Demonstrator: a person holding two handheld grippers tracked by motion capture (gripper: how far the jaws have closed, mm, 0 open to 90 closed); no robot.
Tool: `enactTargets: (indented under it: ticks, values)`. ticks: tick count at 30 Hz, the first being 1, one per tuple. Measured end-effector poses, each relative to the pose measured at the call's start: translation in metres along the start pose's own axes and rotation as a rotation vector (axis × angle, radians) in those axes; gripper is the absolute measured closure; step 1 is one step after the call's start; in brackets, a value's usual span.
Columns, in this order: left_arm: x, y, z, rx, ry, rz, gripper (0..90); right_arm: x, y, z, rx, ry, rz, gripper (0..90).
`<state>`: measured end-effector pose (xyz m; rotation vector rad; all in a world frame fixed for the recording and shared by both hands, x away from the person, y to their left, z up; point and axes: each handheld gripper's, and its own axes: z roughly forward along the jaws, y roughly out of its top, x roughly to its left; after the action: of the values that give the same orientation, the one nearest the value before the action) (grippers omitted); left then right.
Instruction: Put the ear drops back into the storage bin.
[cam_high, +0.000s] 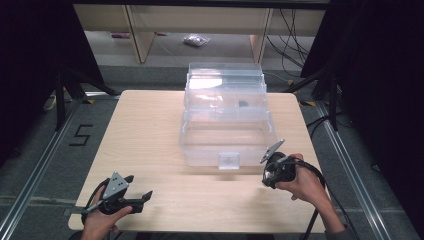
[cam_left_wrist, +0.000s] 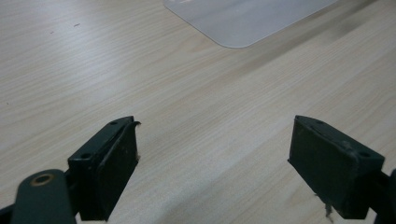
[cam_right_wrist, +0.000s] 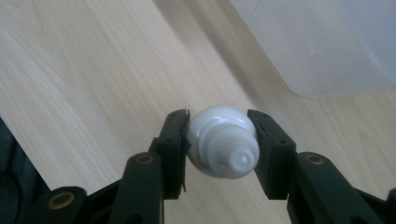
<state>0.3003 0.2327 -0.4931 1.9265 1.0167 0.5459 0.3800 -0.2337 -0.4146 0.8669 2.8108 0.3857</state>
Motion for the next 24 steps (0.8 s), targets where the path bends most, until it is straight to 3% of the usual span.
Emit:
enactTargets:
  ticks: [17, 20, 24]
  values:
    - [0.0, 0.0, 0.0, 0.001, -0.002, 0.0, 15.0, -0.028, 0.03, -0.052, -0.023, -0.024, 0.007, 60.2]
    - [0.0, 0.0, 0.0, 0.001, -0.002, 0.0, 15.0, -0.033, 0.036, -0.057, -0.027, -0.016, -0.011, 60.3]
    - [0.0, 0.0, 0.0, 0.001, -0.002, 0.0, 15.0, -0.037, 0.043, -0.061, -0.023, -0.017, 0.006, 60.2]
